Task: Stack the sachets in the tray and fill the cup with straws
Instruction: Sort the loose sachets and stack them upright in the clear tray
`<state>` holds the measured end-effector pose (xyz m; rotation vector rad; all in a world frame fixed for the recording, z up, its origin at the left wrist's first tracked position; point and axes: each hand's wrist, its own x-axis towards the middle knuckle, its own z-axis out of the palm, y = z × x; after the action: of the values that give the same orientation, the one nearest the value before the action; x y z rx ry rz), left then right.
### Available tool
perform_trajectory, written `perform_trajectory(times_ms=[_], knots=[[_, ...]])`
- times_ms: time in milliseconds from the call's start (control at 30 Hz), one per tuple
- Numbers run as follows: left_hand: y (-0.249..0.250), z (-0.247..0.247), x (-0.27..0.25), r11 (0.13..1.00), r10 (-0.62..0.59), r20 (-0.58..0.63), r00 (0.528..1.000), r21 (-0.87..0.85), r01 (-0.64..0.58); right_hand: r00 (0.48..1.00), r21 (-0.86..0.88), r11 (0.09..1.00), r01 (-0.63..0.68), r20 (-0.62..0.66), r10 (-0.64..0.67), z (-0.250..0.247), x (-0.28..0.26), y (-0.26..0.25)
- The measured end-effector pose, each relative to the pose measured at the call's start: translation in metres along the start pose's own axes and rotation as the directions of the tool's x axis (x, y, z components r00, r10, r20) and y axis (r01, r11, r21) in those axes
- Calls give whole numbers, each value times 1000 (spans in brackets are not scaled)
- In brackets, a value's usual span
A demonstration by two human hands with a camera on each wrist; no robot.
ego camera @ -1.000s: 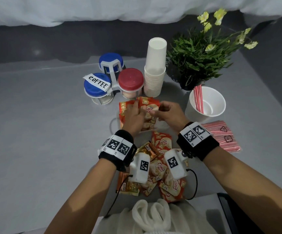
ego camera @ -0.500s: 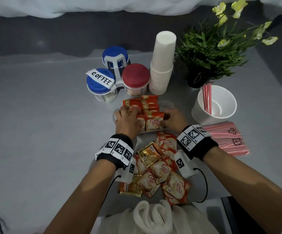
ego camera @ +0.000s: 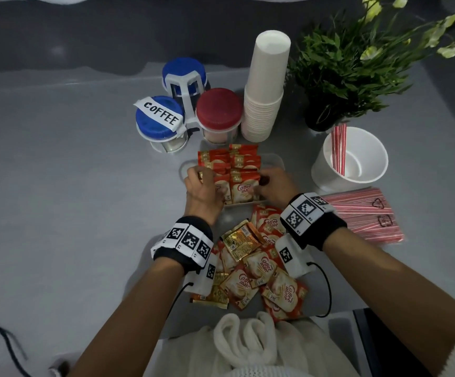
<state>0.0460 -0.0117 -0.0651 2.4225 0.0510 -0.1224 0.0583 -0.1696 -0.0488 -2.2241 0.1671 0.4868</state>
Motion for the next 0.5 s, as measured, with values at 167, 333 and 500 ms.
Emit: perform_trajectory(times_ms=[167, 333, 500], knots=[[-1, -2, -1, 1000, -15, 36, 999, 23, 14, 987, 19, 1000, 1, -162, 2, 11, -3, 1], [-1, 1, -2, 994, -61, 98, 993, -88, 69, 983, 197, 980, 18, -183, 19, 23, -10, -17], [-1, -4, -5, 996, -19, 79, 997, 84, 12, 983, 313, 949, 42, -183, 17, 29, -3, -18]])
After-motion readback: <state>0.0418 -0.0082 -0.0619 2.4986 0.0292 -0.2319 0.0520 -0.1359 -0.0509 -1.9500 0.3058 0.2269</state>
